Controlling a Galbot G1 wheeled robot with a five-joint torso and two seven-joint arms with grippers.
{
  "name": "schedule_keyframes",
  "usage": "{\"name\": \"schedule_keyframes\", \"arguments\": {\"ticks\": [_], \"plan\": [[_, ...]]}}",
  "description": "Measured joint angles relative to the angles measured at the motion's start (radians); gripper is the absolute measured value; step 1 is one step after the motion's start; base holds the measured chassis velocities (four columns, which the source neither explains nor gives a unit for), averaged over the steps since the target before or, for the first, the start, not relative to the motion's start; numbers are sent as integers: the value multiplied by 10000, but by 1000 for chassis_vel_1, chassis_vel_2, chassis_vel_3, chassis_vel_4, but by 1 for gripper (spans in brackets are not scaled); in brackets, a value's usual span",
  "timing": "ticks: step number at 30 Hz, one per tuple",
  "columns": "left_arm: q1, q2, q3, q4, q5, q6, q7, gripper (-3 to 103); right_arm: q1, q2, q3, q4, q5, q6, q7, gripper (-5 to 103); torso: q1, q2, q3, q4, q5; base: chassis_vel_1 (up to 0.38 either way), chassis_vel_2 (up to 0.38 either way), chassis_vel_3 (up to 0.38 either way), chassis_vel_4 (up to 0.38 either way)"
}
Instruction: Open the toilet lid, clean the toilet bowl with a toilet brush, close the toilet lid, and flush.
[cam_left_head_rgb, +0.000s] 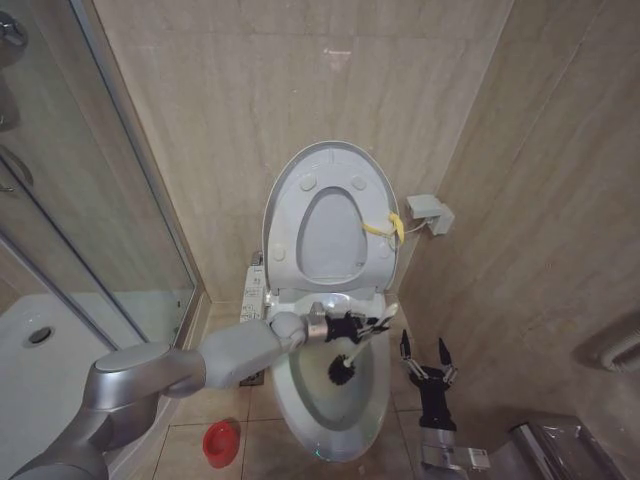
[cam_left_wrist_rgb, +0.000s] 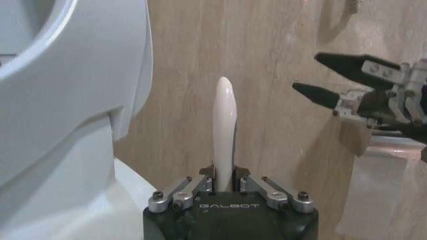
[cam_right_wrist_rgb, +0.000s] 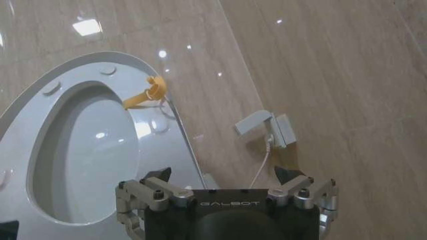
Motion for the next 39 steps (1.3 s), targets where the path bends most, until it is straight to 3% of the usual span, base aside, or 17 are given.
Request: {"name": "schedule_keyframes", "arguments": {"ticks": [6, 9, 18, 22, 30, 34, 39], "plan": [[65, -533, -432, 4, -37, -50, -302, 18, 22, 91, 7, 8, -2, -2, -3, 100, 0, 1, -1, -11, -2, 0, 0, 0, 0], [288, -923, -374, 573, 9, -186, -326, 18, -5, 147, 1, 16, -9, -1, -23, 100, -1, 1, -1, -8, 0, 0, 0, 0, 0], [475, -1007, -147, 775, 97, -271, -157, 18, -46, 102, 66, 34, -6, 7, -34, 100, -1, 0, -1, 1, 0, 0, 0, 0, 0], [292, -1330, -563, 752, 56, -255, -190, 18, -55, 161, 51, 48, -14, 11, -55, 100, -1, 1, -2, -14, -2, 0, 0, 0, 0], [412, -772, -64, 1057, 305, -380, -114, 18, -139, 153, 53, 122, -19, 49, -95, 100, 0, 0, 0, 5, -1, 0, 0, 0, 0], [340, -1153, -713, 929, 180, -383, -238, 18, -128, 130, 95, 122, 1, 52, -101, 100, 0, 1, -1, -12, -2, 0, 0, 0, 0], [300, -1429, -842, 952, 73, -349, -300, 18, -153, 176, 62, 185, -5, 52, -109, 100, 0, 1, -1, -18, -2, 0, 0, 0, 0]]}}
